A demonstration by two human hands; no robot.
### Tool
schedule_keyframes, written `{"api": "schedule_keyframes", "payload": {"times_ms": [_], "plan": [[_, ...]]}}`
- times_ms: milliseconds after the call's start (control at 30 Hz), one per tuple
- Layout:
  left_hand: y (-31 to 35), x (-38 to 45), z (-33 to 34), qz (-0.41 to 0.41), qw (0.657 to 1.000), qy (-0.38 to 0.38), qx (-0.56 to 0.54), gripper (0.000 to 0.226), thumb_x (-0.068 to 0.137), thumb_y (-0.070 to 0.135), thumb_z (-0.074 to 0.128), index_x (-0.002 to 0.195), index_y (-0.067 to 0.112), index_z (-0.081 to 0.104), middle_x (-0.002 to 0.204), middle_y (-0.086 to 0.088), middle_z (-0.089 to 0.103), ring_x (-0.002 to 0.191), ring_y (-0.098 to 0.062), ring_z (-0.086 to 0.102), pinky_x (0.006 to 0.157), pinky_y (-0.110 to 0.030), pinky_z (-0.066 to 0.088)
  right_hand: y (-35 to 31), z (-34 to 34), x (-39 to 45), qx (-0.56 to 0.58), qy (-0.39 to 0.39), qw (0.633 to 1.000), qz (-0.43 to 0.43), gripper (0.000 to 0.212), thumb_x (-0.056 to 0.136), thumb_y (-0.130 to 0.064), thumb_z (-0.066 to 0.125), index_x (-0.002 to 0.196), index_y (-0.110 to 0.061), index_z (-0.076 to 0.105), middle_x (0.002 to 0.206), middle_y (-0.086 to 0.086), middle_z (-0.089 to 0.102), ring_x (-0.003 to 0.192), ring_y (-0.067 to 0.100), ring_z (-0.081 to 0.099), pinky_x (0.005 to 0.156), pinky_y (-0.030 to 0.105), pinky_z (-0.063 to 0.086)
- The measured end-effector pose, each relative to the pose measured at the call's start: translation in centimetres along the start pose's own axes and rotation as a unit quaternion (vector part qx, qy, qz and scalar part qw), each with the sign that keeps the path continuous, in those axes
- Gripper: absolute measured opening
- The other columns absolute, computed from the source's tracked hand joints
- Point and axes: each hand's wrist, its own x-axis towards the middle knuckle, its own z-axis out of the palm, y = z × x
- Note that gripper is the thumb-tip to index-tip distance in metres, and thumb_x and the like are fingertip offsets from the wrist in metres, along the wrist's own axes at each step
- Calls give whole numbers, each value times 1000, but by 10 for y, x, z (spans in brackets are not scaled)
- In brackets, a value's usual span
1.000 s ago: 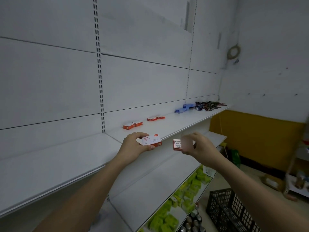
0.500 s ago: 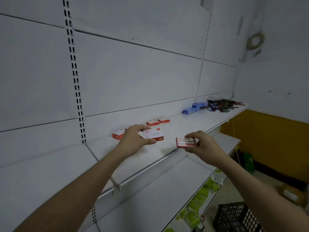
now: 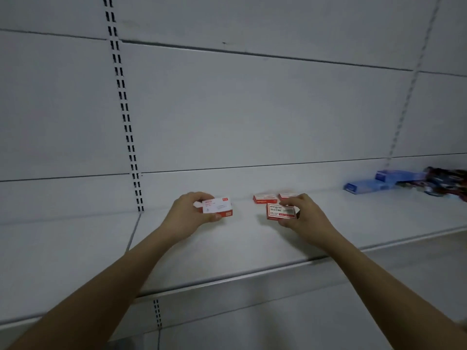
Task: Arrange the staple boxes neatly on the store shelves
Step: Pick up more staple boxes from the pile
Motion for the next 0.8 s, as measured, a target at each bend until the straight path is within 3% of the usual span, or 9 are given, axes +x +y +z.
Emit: {"api": "schedule_keyframes", "payload": {"times_ms": [67, 200, 367, 533, 800], "plan": [[-7, -6, 6, -29, 999, 24, 22, 46, 71, 24, 84, 113, 24, 65, 110, 4, 63, 96, -13, 59, 76, -21, 48, 14, 2, 17, 4, -29, 999, -12, 49, 80, -26, 75, 126, -20, 58, 126, 2, 49, 105, 20, 55, 91, 30, 43], [-22, -22, 18, -116, 989, 78, 51, 52, 73, 31, 82, 120, 24, 61, 112, 2, 60, 91, -10, 57, 66, -13, 41, 31, 8, 50, 9, -67, 997, -35, 47, 82, -28, 72, 126, -19, 58, 123, 3, 50, 106, 20, 54, 85, 27, 40], [-24, -18, 21, -153, 982, 69, 90, 57, 74, 33, 80, 126, 23, 60, 120, 2, 60, 97, -12, 55, 75, -18, 40, 38, 24, 74, 36, -81, 995, -39, 43, 79, -26, 74, 120, -19, 61, 114, 4, 53, 106, 23, 56, 84, 26, 39], [-27, -17, 23, -136, 983, 97, 82, 32, 79, 25, 77, 108, 28, 65, 113, 3, 60, 91, -11, 57, 70, -11, 40, 48, 43, 79, 101, -55, 993, -32, 28, 77, -17, 77, 103, -18, 67, 105, 9, 58, 96, 26, 58, 76, 25, 36], [-32, -14, 29, -106, 978, 133, 122, 24, 80, 18, 76, 103, 21, 69, 113, 2, 57, 97, -14, 56, 79, -11, 42, 54, 52, 80, 72, -21, 996, -53, 22, 86, -13, 64, 107, -18, 67, 112, 11, 60, 100, 26, 56, 80, 24, 36]]}}
